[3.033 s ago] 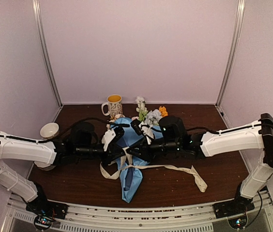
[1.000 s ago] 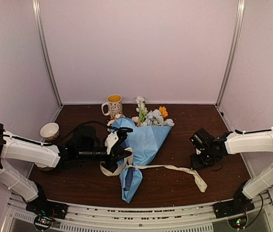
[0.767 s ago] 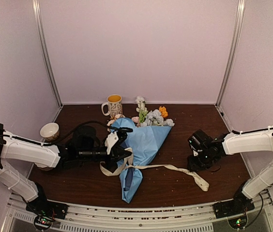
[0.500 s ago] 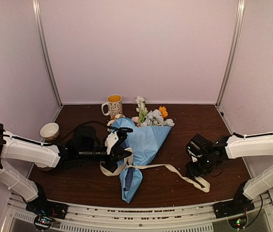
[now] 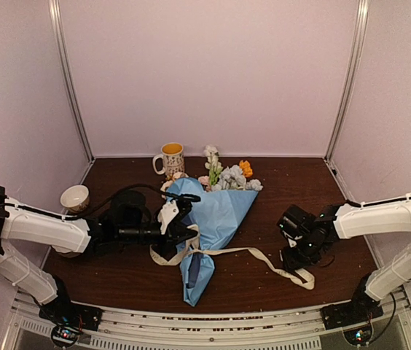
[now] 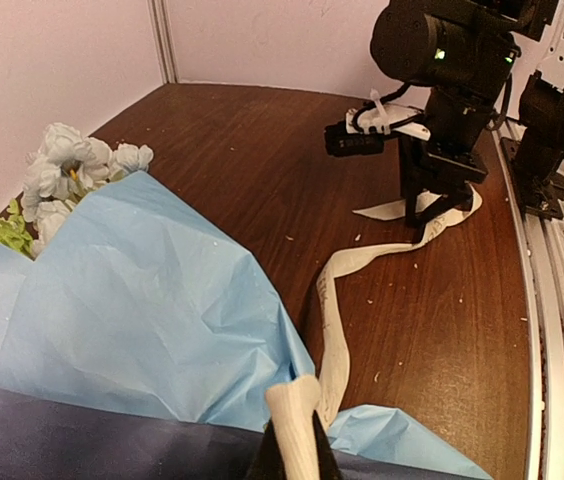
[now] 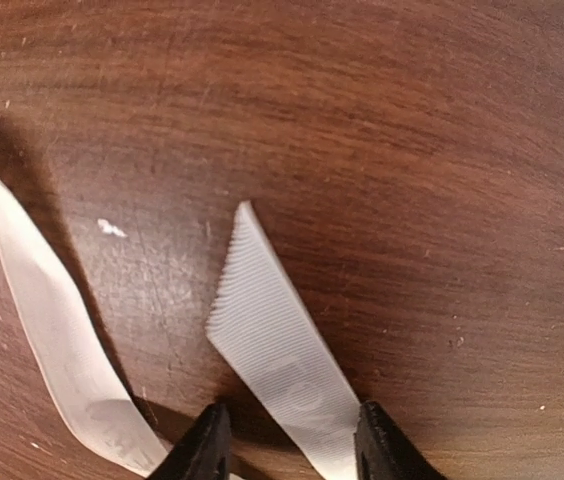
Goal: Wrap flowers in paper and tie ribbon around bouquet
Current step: Pick up the right side of the ribbon from the folded bouquet, then place the right side of the ribbon on the folded bouquet.
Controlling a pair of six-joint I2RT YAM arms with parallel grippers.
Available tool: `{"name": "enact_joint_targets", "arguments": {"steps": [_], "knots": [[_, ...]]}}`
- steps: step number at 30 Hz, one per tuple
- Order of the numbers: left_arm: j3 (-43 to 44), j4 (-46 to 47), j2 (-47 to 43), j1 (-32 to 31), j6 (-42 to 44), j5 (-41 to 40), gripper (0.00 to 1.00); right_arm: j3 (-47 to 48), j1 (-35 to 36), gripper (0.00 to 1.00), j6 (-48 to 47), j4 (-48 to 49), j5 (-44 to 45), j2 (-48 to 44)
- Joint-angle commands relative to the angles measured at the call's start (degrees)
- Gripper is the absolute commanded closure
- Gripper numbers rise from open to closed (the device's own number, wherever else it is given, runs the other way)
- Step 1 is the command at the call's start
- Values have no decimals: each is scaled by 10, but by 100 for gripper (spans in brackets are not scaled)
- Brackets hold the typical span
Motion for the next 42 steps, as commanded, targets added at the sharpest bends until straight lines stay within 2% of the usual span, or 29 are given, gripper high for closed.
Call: {"name": "enact_joint_targets", "arguments": {"steps": [1, 3, 5, 7, 16, 21, 24, 26, 29, 33, 36, 38, 42], "knots": [[6, 9, -9, -3, 10, -1, 100, -13, -2, 64, 4, 18, -17, 24], [7, 8, -10, -3, 10, 1, 100, -8, -6, 77, -3, 26, -11, 29], [5, 8, -13, -3, 10, 0, 100, -5, -22, 93, -10, 42, -14, 33], [4, 7, -16, -3, 9, -2, 100, -4, -36, 100, -17, 61, -14, 35], [-2, 0, -26, -3, 10, -12, 100, 26, -72, 100, -44, 69, 33, 16], [-8, 1, -32, -3, 10, -17, 100, 98, -74, 100, -73, 58, 36, -40], [-14, 10, -35, -5, 4, -28, 100, 184, -59, 100, -76, 88, -11, -52], [-29, 36, -41, -8, -5, -38, 100, 276, -18, 100, -84, 108, -50, -21], [-49, 65, -45, -19, -16, -52, 100, 459, 48, 100, -102, 83, -79, 71], [-65, 87, -52, -36, -14, -69, 100, 702, 120, 100, -68, 82, -89, 231], [-85, 106, -69, -38, -15, -78, 100, 914, 160, 100, -68, -10, -92, 364], [-101, 122, -81, -39, -17, -77, 100, 970, 171, 99, -50, -18, -104, 419], [-113, 126, -91, -40, -17, -74, 100, 931, 166, 71, -49, -19, -80, 409]]}}
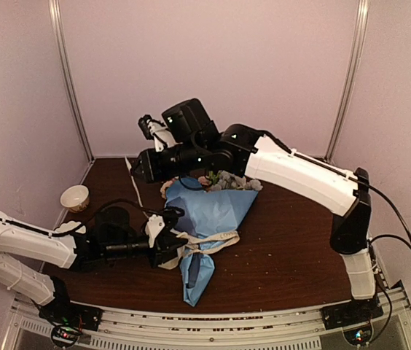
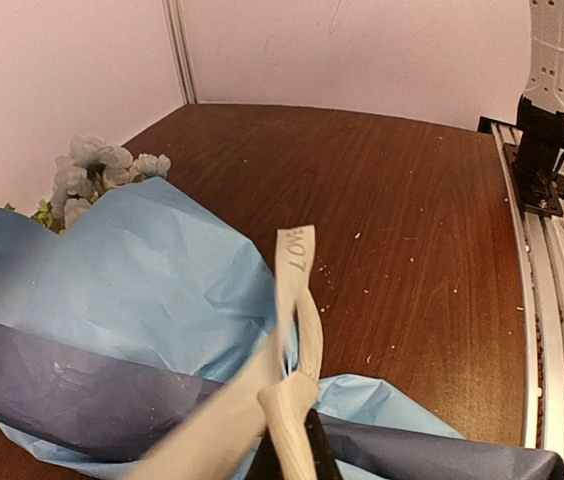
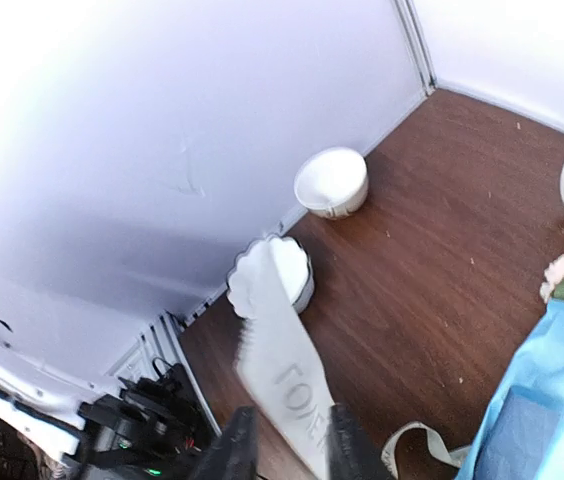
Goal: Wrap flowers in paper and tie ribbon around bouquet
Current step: Place the right side of the ribbon on the folded bouquet, then pass from the left arm to the right
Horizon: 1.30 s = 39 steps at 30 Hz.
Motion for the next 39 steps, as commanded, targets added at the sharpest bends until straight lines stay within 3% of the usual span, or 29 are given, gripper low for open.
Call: {"name": "enact_joint_targets", "arguments": {"steps": [1, 6, 10, 13, 16, 22, 34, 36, 39], "knots": [[-9, 54, -15, -3, -6, -6, 100, -39, -18, 63, 5, -66, 25, -15], [-7, 64, -13, -3, -20, 3, 100, -190, -71, 44, 4, 5, -68, -107], [-9, 73, -15, -3, -30, 5, 100, -324, -86, 48, -59, 67, -182, -185], [-8, 72, -14, -3, -31, 9, 100, -466, -85, 49, -87, 193, -287, -253], [-4, 68, -10, -2, -32, 9, 100, -555, -73, 51, -86, 259, -304, -276], [-4, 63, -14, -2, -34, 7, 100, -619, -53, 53, -96, 295, -297, -268], [6, 45, -13, -2, -31, 13, 100, -598, -53, 58, -114, 263, -260, -218], [8, 41, -11, -2, -31, 14, 100, -596, -53, 65, -113, 263, -259, -214], [11, 37, -10, -2, -30, 14, 100, -598, -53, 89, -109, 269, -271, -214]]}}
